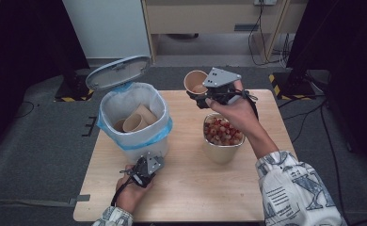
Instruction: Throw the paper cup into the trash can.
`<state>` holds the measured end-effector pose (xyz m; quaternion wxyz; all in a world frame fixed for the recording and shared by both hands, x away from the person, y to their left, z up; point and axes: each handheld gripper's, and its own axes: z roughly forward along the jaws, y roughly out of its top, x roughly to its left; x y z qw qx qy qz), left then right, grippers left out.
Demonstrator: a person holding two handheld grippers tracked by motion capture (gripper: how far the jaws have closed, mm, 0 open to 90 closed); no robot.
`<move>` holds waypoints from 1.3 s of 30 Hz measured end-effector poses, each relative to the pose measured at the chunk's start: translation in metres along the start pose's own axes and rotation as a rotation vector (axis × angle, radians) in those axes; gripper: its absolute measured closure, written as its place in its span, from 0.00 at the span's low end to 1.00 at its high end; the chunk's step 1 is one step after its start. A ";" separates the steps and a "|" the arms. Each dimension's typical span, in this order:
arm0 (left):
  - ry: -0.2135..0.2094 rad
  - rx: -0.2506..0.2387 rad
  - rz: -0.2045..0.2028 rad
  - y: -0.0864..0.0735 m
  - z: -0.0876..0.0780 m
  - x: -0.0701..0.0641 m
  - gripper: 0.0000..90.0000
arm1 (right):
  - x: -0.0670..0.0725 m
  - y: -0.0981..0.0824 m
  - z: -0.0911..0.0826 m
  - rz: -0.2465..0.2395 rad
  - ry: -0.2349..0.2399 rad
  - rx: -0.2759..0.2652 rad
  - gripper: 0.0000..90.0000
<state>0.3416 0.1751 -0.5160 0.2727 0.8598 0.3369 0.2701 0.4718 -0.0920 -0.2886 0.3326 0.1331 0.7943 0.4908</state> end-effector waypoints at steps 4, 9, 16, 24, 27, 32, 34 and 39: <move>0.000 0.000 -0.001 0.000 0.000 0.000 1.00 | -0.001 -0.001 -0.001 0.000 -0.002 0.004 0.32; 0.002 0.001 0.001 0.000 0.000 0.000 1.00 | -0.002 0.001 -0.003 0.008 -0.001 -0.006 0.32; 0.002 0.000 0.000 0.000 0.000 0.000 1.00 | 0.006 0.011 0.002 0.007 0.024 -0.022 0.32; 0.001 0.000 0.000 0.000 0.000 0.000 1.00 | 0.011 0.022 0.008 0.009 0.045 -0.037 0.32; 0.001 -0.001 -0.001 0.000 0.000 0.000 1.00 | 0.012 0.024 0.010 0.011 0.051 -0.038 0.32; 0.003 -0.001 -0.001 0.000 0.000 -0.001 1.00 | 0.015 0.027 0.015 0.023 0.062 -0.038 0.32; 0.003 -0.001 -0.001 0.000 0.000 -0.001 1.00 | 0.015 0.028 0.016 0.029 0.066 -0.042 0.32; 0.003 -0.001 -0.002 0.000 0.000 -0.001 1.00 | 0.017 0.032 0.021 0.034 0.077 -0.041 0.32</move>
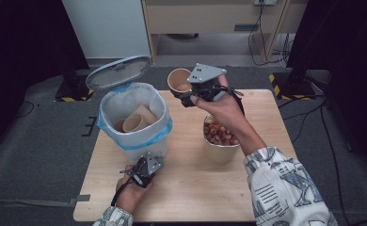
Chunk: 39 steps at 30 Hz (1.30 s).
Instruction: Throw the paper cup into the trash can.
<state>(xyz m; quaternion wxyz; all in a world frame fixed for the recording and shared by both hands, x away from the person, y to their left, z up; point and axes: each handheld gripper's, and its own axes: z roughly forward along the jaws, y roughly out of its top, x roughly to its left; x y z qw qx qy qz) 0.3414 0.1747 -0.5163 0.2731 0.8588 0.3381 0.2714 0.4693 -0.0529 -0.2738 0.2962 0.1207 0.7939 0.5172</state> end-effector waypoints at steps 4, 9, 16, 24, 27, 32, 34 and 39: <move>0.001 0.000 0.000 0.000 0.000 0.000 1.00 | 0.002 0.003 0.003 0.003 0.005 -0.003 0.32; 0.001 0.000 0.000 0.000 0.000 0.000 1.00 | 0.004 0.005 0.007 0.005 0.014 -0.006 0.32; 0.002 0.000 0.000 0.000 0.000 0.000 1.00 | 0.007 0.008 0.014 0.019 0.028 -0.015 0.32; 0.000 0.000 -0.001 0.000 0.000 0.000 1.00 | 0.014 0.014 0.022 0.022 0.052 -0.023 0.32; 0.000 0.000 -0.001 0.000 0.000 0.000 1.00 | 0.016 0.015 0.024 0.021 0.058 -0.020 0.32; 0.001 0.002 0.000 0.000 0.000 0.000 1.00 | 0.020 0.017 0.032 0.032 0.072 -0.019 0.32; 0.001 0.002 -0.001 0.000 0.000 0.000 1.00 | 0.022 0.019 0.035 0.031 0.079 -0.020 0.31; -0.001 0.002 -0.002 0.000 0.000 0.000 1.00 | 0.026 0.025 0.043 0.035 0.095 -0.020 0.31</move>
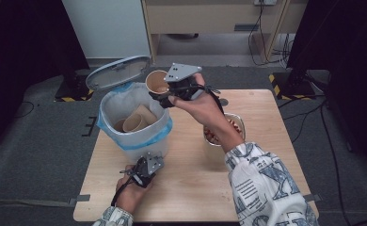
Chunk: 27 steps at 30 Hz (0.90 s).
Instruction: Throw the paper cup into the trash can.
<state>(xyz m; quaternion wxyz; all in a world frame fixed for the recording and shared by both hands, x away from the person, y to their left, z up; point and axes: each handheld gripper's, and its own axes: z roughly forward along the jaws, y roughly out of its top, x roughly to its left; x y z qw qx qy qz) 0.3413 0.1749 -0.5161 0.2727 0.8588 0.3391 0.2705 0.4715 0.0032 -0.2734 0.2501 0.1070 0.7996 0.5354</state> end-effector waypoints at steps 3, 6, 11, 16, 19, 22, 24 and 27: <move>0.001 0.000 0.002 0.000 0.000 0.000 1.00 | 0.003 0.003 0.006 0.005 0.011 -0.002 0.31; 0.001 0.000 0.002 0.000 0.000 0.000 1.00 | 0.006 0.004 0.013 0.003 0.024 0.001 0.31; 0.000 0.000 0.001 0.000 0.000 0.000 1.00 | 0.011 0.006 0.023 0.000 0.040 0.008 0.31; 0.000 0.000 0.001 0.000 0.000 0.000 1.00 | 0.014 0.007 0.030 -0.003 0.049 0.013 0.31; 0.000 0.000 0.001 0.000 0.000 0.000 1.00 | 0.015 0.007 0.034 -0.002 0.052 0.016 0.31; 0.000 0.000 0.000 0.000 0.000 0.000 1.00 | 0.018 0.008 0.041 -0.002 0.058 0.023 0.31; -0.001 -0.001 0.000 0.000 0.000 0.000 1.00 | 0.018 0.008 0.045 -0.002 0.061 0.030 0.30; -0.001 -0.001 -0.001 0.000 0.000 0.000 1.00 | 0.019 0.007 0.050 0.005 0.056 0.044 0.29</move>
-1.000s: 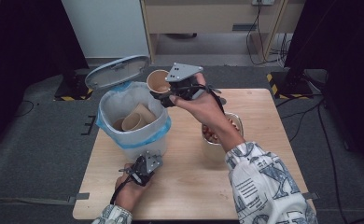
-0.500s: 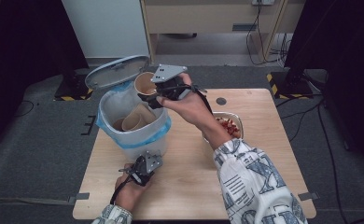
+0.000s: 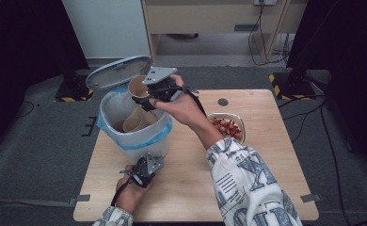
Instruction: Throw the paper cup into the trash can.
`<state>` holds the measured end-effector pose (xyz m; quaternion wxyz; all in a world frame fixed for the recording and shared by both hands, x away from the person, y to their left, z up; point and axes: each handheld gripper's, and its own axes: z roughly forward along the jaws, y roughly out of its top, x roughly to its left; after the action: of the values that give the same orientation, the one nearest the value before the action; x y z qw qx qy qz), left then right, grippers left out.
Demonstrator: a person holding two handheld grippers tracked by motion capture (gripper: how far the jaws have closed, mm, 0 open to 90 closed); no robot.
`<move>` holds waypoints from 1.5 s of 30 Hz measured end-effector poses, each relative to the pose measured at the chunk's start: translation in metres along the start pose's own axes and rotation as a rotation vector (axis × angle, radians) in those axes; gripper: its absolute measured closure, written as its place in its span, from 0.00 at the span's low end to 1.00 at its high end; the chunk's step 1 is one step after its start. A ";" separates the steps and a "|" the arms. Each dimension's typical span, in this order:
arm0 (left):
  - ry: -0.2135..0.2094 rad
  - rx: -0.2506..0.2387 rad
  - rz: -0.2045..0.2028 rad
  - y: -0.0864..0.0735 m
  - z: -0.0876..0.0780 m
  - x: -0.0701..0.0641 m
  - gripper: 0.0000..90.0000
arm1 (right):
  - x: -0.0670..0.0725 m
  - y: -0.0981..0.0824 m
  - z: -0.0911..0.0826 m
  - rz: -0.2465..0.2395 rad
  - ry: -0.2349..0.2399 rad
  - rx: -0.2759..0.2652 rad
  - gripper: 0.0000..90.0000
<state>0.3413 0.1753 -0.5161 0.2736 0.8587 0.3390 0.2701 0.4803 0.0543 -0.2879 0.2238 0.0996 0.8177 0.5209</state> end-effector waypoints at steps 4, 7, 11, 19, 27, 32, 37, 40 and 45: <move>-0.002 -0.001 -0.001 0.000 0.000 0.000 1.00 | -0.001 -0.002 0.010 0.051 -0.016 0.022 0.20; -0.001 0.000 0.000 0.000 0.000 0.000 1.00 | -0.001 -0.003 0.012 0.065 -0.020 0.024 0.19; -0.002 0.000 -0.001 0.000 0.000 0.000 1.00 | 0.000 -0.003 0.011 0.069 -0.010 0.017 0.20; -0.002 -0.004 -0.001 0.000 0.000 0.000 1.00 | -0.002 -0.004 0.005 0.089 -0.004 0.023 0.17; -0.001 -0.004 -0.002 0.000 0.000 0.000 1.00 | -0.010 -0.007 -0.006 0.127 -0.029 0.011 0.14; -0.001 -0.002 -0.001 0.000 0.000 0.000 1.00 | -0.015 -0.011 -0.014 0.141 -0.049 0.009 0.13; -0.001 -0.002 -0.003 0.000 0.000 0.000 1.00 | -0.024 -0.020 -0.026 0.160 -0.074 0.020 0.12; -0.001 -0.004 -0.003 0.000 0.000 0.000 1.00 | -0.026 -0.022 -0.030 0.166 -0.084 0.019 0.12; 0.001 -0.004 -0.004 0.000 0.000 0.000 1.00 | -0.033 -0.029 -0.039 0.180 -0.102 0.021 0.12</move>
<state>0.3413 0.1755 -0.5163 0.2755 0.8574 0.3402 0.2705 0.4928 -0.0026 -0.2913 0.2165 0.2014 0.7985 0.5244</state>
